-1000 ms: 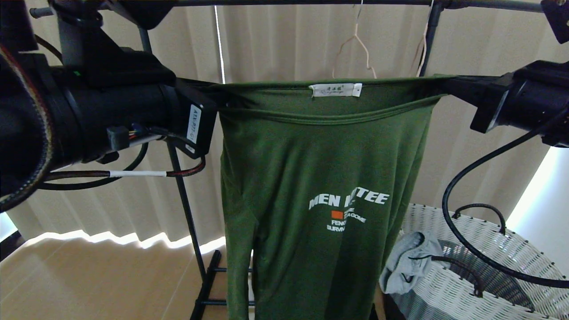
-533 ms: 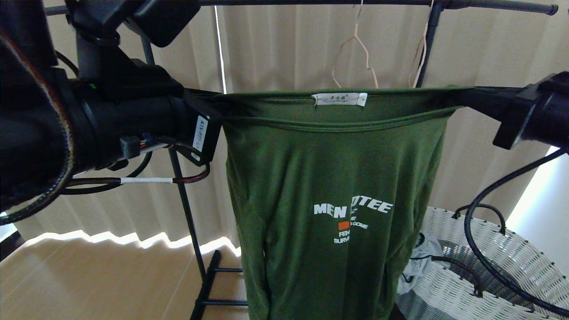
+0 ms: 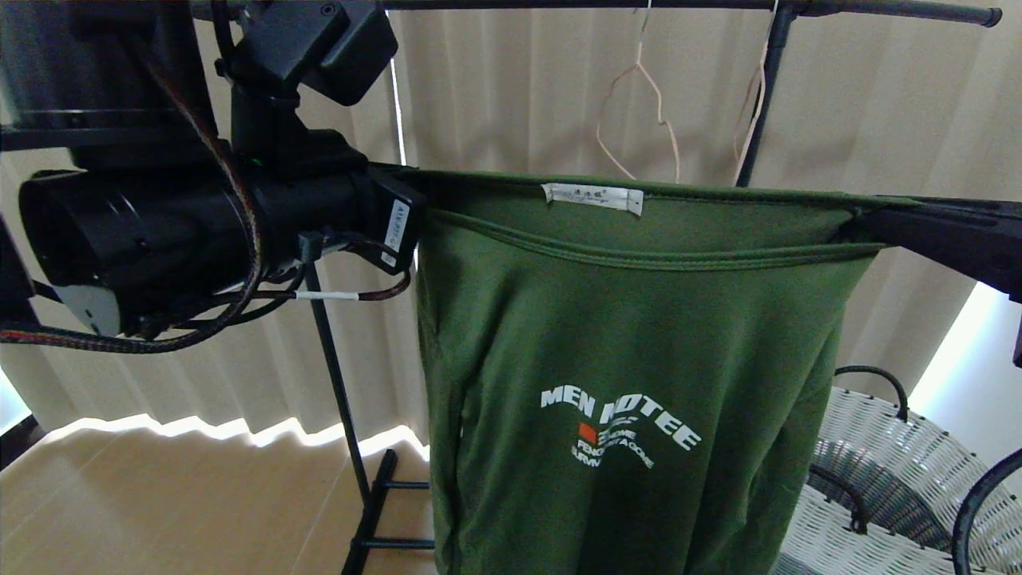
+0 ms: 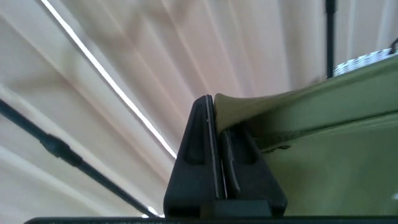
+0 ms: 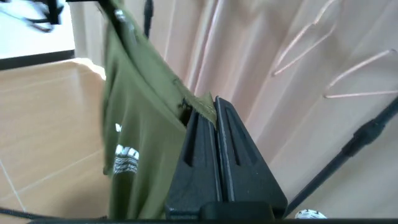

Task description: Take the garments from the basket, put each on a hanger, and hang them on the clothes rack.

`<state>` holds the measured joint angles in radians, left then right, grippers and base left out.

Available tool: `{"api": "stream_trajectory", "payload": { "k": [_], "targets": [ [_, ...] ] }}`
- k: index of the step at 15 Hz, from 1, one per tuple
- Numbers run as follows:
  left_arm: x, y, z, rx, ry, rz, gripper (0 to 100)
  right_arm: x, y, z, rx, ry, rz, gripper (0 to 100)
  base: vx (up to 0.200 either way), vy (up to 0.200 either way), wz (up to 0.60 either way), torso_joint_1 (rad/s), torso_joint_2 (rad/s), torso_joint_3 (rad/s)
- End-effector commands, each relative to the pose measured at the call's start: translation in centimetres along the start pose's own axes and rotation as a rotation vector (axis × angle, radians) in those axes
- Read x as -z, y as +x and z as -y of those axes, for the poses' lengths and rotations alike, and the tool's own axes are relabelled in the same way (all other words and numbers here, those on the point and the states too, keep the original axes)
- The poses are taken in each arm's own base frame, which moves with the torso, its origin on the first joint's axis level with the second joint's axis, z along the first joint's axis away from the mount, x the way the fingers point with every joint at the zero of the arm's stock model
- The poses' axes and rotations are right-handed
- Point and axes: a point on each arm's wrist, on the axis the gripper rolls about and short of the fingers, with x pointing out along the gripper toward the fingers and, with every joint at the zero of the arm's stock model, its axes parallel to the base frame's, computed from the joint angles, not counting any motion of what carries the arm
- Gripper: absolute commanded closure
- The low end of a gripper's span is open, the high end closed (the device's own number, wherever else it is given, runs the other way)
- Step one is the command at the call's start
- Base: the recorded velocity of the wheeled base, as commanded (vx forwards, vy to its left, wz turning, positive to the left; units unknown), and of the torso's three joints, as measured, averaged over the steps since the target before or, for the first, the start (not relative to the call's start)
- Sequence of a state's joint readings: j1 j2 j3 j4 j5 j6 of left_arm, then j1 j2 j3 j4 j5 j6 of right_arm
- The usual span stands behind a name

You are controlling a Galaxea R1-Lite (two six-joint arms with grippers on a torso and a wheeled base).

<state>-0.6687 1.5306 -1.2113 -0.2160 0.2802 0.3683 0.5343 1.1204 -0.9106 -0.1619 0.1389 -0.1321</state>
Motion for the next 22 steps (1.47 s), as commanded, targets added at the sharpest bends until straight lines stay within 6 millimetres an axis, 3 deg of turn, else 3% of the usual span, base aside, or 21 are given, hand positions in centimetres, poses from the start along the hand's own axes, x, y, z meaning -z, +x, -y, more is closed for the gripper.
{"api": "stream_trajectory", "payload": {
  "k": [1,3,10,13,18,22],
  "targets": [
    [0.4,0.3,-0.1,-0.006,0.002,-0.015,100,-0.1,-0.4,-0.1,0.000,-0.005,0.013,100,0.000,0.000,0.00,0.000,0.00,0.000],
    [0.4,-0.2,-0.2,-0.007,0.000,-0.013,100,0.2,0.6,0.7,0.042,-0.004,-0.017,100,0.000,0.000,0.00,0.000,0.00,0.000],
    [1.5,-5.6,-0.7,0.022,-0.020,0.014,100,0.5,6.7,4.6,0.166,-0.002,0.003,100,0.000,0.000,0.00,0.000,0.00,0.000],
    [1.4,-7.6,0.4,0.094,-0.045,0.049,100,0.3,9.4,5.5,0.169,-0.009,0.041,100,0.000,0.000,0.00,0.000,0.00,0.000],
    [1.6,-8.6,1.7,0.163,-0.037,0.064,100,0.5,9.9,5.6,0.170,-0.010,0.044,100,0.000,0.000,0.00,0.000,0.00,0.000],
    [1.3,-8.3,1.6,0.157,-0.040,0.069,100,0.3,8.8,5.3,0.179,-0.010,0.047,100,0.000,0.000,0.00,0.000,0.00,0.000]
  ]
}}
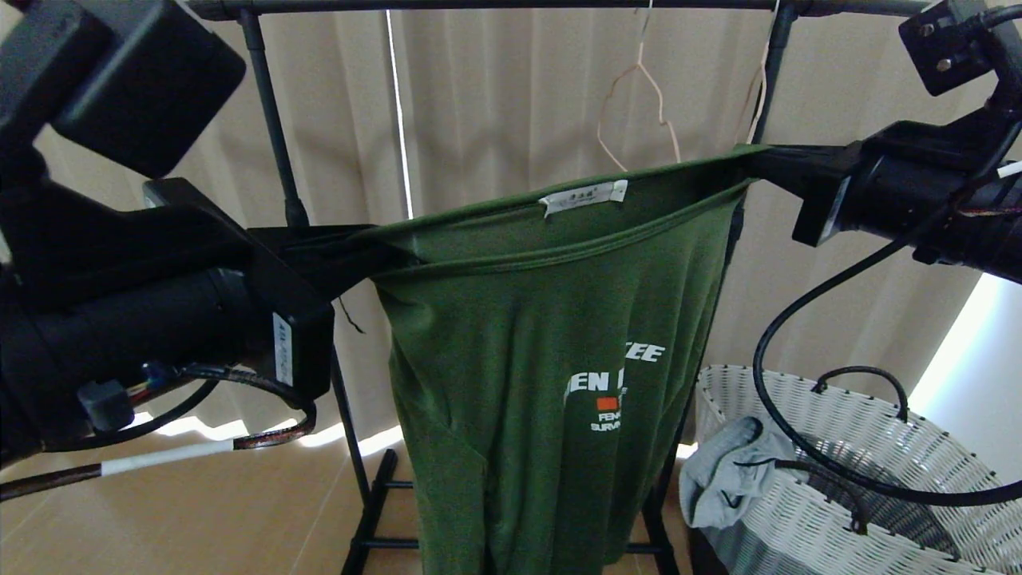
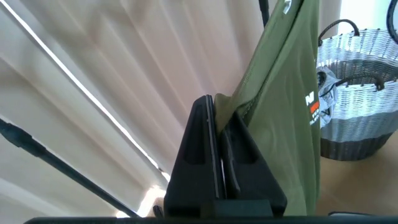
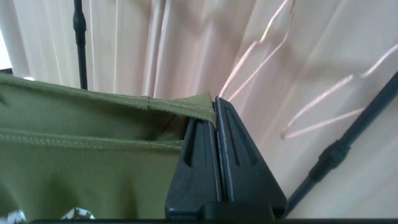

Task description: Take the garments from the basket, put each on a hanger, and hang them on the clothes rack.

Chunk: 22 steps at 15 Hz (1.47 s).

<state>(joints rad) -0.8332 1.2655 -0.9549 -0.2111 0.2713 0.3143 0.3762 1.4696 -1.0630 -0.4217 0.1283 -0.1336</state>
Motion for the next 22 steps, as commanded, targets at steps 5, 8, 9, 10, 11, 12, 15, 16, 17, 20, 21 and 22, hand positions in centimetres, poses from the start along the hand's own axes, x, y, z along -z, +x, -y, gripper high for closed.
{"api": "stream_trajectory", "payload": {
  "k": [5,8,9,10,11,12,15,16,17,20,21,22],
  "targets": [
    [-4.2,4.6,-1.7,-0.088,-0.023,0.070,100,-2.8,-5.9,-0.2,0.015,-0.008,0.046,100,0.000,0.000,0.00,0.000,0.00,0.000],
    [-3.8,8.2,-2.8,-0.149,-0.029,0.030,100,-2.4,-9.0,-0.9,-0.013,0.004,-0.013,100,0.000,0.000,0.00,0.000,0.00,0.000],
    [-3.4,9.2,-3.0,-0.164,-0.030,0.012,100,-1.4,-9.8,-1.6,-0.053,0.007,-0.036,100,0.000,0.000,0.00,0.000,0.00,0.000],
    [-3.1,9.8,-3.3,-0.174,-0.030,0.001,100,-0.7,-10.4,-2.4,-0.105,0.008,-0.045,100,0.000,0.000,0.00,0.000,0.00,0.000],
    [-2.9,10.2,-3.4,-0.179,-0.038,-0.005,100,-0.1,-10.9,-3.2,-0.150,0.008,-0.053,100,0.000,0.000,0.00,0.000,0.00,0.000],
    [-2.9,10.4,-3.4,-0.179,-0.049,-0.004,100,0.2,-10.9,-3.5,-0.171,0.007,-0.061,100,0.000,0.000,0.00,0.000,0.00,0.000],
    [-2.9,10.1,-3.3,-0.177,-0.051,-0.006,100,0.2,-10.5,-3.5,-0.170,0.006,-0.061,100,0.000,0.000,0.00,0.000,0.00,0.000],
    [-2.9,10.0,-3.3,-0.175,-0.051,-0.007,100,0.2,-10.4,-3.5,-0.167,0.006,-0.063,100,0.000,0.000,0.00,0.000,0.00,0.000],
    [-3.4,8.7,-3.2,-0.168,-0.050,0.011,100,0.2,-10.0,-3.3,-0.151,0.003,-0.071,100,0.000,0.000,0.00,0.000,0.00,0.000],
    [-3.6,5.0,-3.3,-0.125,-0.035,-0.051,100,-0.7,-8.5,-1.8,-0.073,0.003,-0.057,100,0.000,0.000,0.00,0.000,0.00,0.000],
    [-3.6,3.9,-3.4,-0.114,-0.031,-0.075,100,-1.0,-7.5,-1.6,-0.067,0.001,-0.044,100,0.000,0.000,0.00,0.000,0.00,0.000],
    [-3.7,3.0,-3.6,-0.111,-0.030,-0.087,100,-1.4,-6.4,-1.4,-0.057,-0.001,-0.020,100,0.000,0.000,0.00,0.000,0.00,0.000]
  ]
}}
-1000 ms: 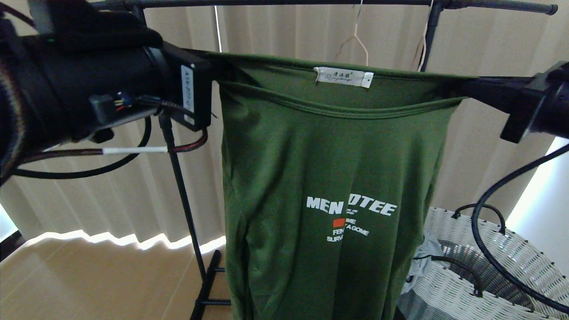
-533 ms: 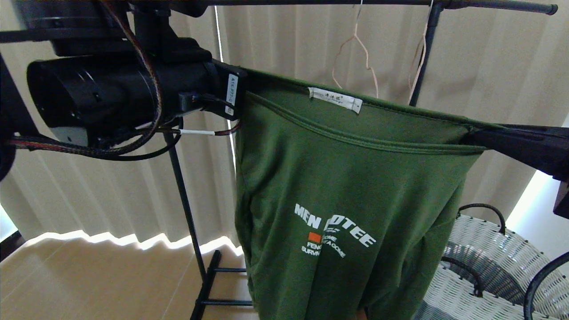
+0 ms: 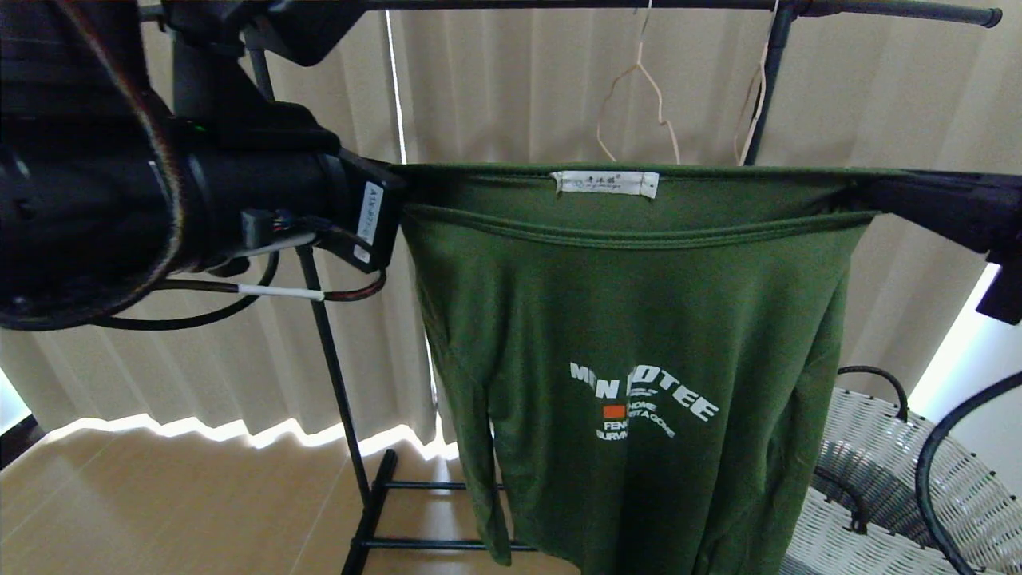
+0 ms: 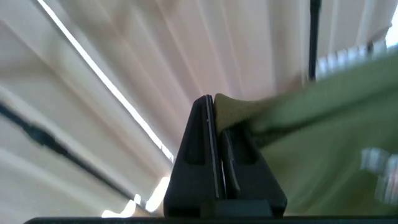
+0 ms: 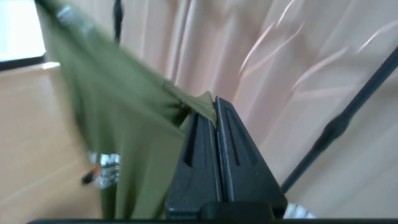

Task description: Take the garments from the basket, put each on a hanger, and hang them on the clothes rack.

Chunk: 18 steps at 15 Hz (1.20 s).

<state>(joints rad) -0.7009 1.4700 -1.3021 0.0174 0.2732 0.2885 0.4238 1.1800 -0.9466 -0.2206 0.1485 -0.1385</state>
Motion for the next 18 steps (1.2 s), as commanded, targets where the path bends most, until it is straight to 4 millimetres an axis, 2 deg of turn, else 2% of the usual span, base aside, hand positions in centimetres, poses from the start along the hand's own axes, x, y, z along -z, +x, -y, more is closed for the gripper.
{"api": "stream_trajectory", "payload": {
  "k": [1,3,5,10,15,18],
  "targets": [
    [-0.4,-3.0,-0.9,-0.004,-0.011,0.030,100,-0.3,3.1,0.7,0.024,-0.002,0.014,100,0.000,0.000,0.00,0.000,0.00,0.000],
    [0.6,-3.6,-0.3,0.021,-0.023,0.010,100,0.0,4.6,1.0,0.041,-0.002,0.026,100,0.000,0.000,0.00,0.000,0.00,0.000],
    [1.4,-4.0,0.0,0.033,-0.025,-0.006,100,0.1,4.8,1.0,0.043,-0.001,0.019,100,0.000,0.000,0.00,0.000,0.00,0.000],
    [0.0,-4.0,-0.5,0.009,-0.037,0.071,100,0.1,4.4,1.4,0.065,-0.002,0.022,100,0.000,0.000,0.00,0.000,0.00,0.000],
    [0.4,-3.2,-0.2,0.001,0.009,0.066,100,0.4,4.3,1.4,0.066,-0.001,0.016,100,0.000,0.000,0.00,0.000,0.00,0.000],
    [0.5,-2.7,0.0,0.003,0.021,0.053,100,0.6,3.5,1.2,0.066,-0.001,0.016,100,0.000,0.000,0.00,0.000,0.00,0.000]
  ]
}}
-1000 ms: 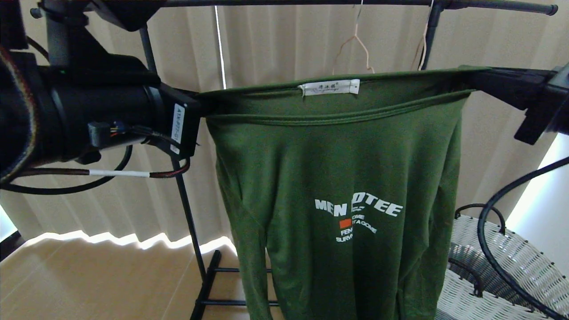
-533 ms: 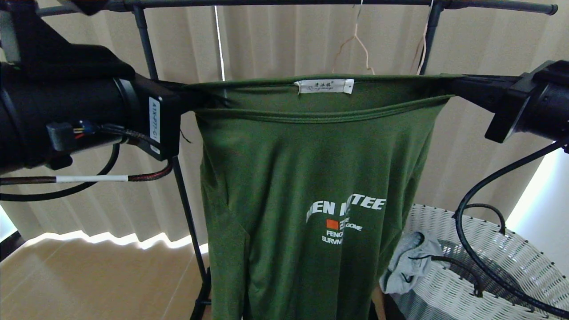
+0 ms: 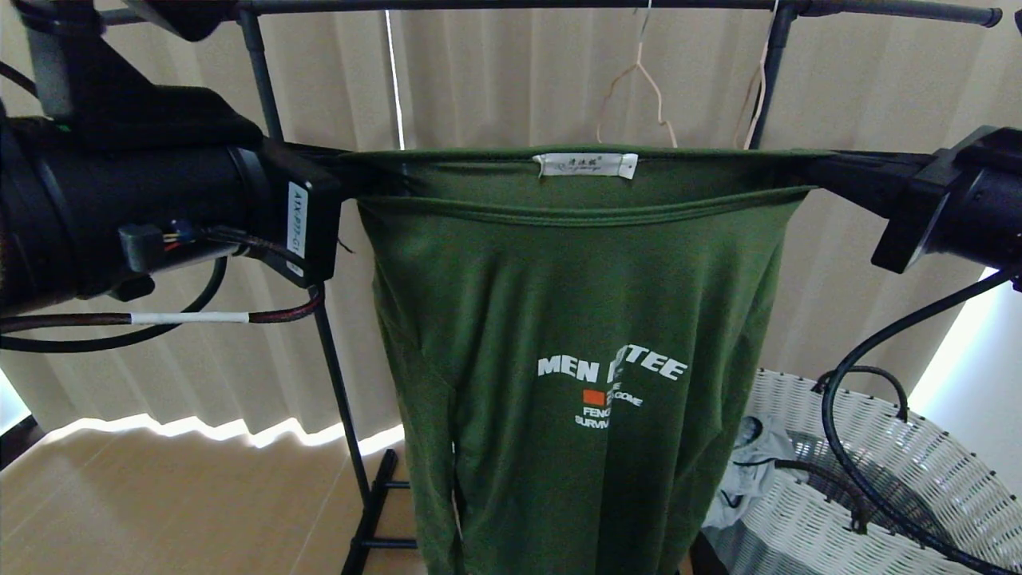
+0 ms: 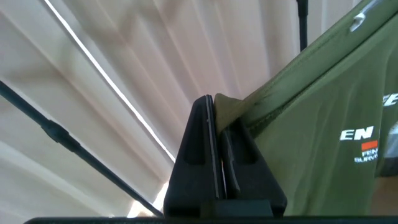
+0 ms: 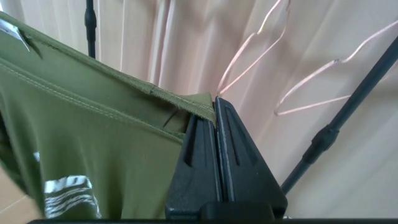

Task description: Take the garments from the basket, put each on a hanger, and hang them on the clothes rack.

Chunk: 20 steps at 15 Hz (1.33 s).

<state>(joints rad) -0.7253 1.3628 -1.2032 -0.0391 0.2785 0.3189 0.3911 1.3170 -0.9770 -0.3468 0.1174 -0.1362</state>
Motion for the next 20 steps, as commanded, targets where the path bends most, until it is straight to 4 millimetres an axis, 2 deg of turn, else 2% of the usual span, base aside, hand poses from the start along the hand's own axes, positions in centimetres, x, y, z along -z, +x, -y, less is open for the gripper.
{"api": "stream_trajectory", "payload": {
  "k": [1,5,15,16,20],
  "targets": [
    [0.2,0.6,0.2,0.003,0.005,-0.015,100,-0.1,-0.7,-0.1,0.000,-0.003,0.007,100,0.000,0.000,0.00,0.000,0.00,0.000],
    [0.2,1.2,0.5,-0.003,0.004,0.001,100,-0.2,-0.8,0.0,0.002,-0.003,0.010,100,0.000,0.000,0.00,0.000,0.00,0.000],
    [0.0,1.3,0.4,-0.006,0.007,0.011,100,0.2,-1.2,0.1,0.008,0.003,-0.040,100,0.000,0.000,0.00,0.000,0.00,0.000],
    [0.1,1.3,0.4,-0.005,0.008,0.010,100,0.2,-1.3,0.1,0.007,0.003,-0.045,0,0.000,0.000,0.00,0.000,0.00,0.000],
    [0.2,1.3,0.4,-0.011,0.009,0.002,100,0.4,-1.8,0.0,0.008,0.004,-0.036,0,0.000,0.000,0.00,0.000,0.00,0.000]
  ]
}}
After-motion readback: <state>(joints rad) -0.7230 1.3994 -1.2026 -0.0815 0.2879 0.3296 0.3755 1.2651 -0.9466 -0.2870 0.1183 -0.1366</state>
